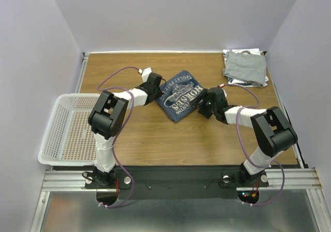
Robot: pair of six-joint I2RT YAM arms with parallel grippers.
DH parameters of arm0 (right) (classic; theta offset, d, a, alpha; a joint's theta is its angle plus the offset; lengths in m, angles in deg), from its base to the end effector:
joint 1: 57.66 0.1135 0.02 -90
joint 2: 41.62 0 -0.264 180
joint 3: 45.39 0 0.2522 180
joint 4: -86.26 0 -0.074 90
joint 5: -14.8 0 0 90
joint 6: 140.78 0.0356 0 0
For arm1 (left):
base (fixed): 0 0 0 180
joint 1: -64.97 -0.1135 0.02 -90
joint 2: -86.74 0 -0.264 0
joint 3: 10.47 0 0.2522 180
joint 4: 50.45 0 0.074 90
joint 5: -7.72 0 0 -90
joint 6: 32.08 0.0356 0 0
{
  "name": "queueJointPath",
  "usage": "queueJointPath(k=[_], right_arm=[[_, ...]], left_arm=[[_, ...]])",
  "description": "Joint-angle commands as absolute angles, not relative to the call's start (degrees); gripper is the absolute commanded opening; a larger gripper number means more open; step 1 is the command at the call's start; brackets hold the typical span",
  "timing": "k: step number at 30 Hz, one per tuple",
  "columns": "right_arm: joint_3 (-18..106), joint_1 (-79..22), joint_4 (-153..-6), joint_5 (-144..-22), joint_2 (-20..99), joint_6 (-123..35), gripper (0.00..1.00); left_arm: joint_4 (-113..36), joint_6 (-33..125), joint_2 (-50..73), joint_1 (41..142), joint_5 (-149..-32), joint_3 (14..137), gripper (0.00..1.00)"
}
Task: Fold and stack the tank tops
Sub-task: Neatly place the folded tank top to the corner
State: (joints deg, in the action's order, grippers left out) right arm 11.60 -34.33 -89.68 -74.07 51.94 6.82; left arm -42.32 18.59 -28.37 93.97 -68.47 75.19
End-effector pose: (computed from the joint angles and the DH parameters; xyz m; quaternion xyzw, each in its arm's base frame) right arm 0.2961 0.1269 0.1554 0.2716 0.8670 0.2642 0.3235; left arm 0.3869 -0.2048 0.1623 -0.1331 0.8823 -0.1570 0.4234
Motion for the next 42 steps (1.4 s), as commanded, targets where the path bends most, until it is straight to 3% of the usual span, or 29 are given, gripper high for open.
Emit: queueJointPath(k=[1,8,14,18,20,28,42], right_arm=[[8.4,-34.1,-97.8,-72.6,55.6,12.0,0.77],[7.0,-34.1,-103.3,-71.6,60.3,14.3,0.65],[11.9,-34.1,-97.7,-66.4,61.6,8.6,0.46],[20.0,-34.2,-89.7,-64.7,64.5,1.0,0.09],[24.0,-34.3,-85.0,-62.9,65.2,-3.1,0.01],[43.2,-34.6,-68.0,-55.6,70.7,-23.1,0.0],[72.5,-38.4,-60.3,-35.4,84.1,-56.7,0.0]], left_arm=[[-38.7,15.8,-27.6,93.5,-72.3,67.6,0.06],[-42.7,12.7,-25.0,93.9,-76.1,61.5,0.04],[-43.6,12.6,-23.2,93.9,-78.5,60.5,0.06],[-42.8,14.9,-20.1,93.9,-80.5,62.8,0.2],[-39.9,16.6,-17.5,93.9,-81.1,66.1,0.25],[-29.9,21.1,-6.8,93.9,-81.9,75.4,0.31],[-22.8,29.7,-2.8,92.7,-85.7,76.4,0.32]])
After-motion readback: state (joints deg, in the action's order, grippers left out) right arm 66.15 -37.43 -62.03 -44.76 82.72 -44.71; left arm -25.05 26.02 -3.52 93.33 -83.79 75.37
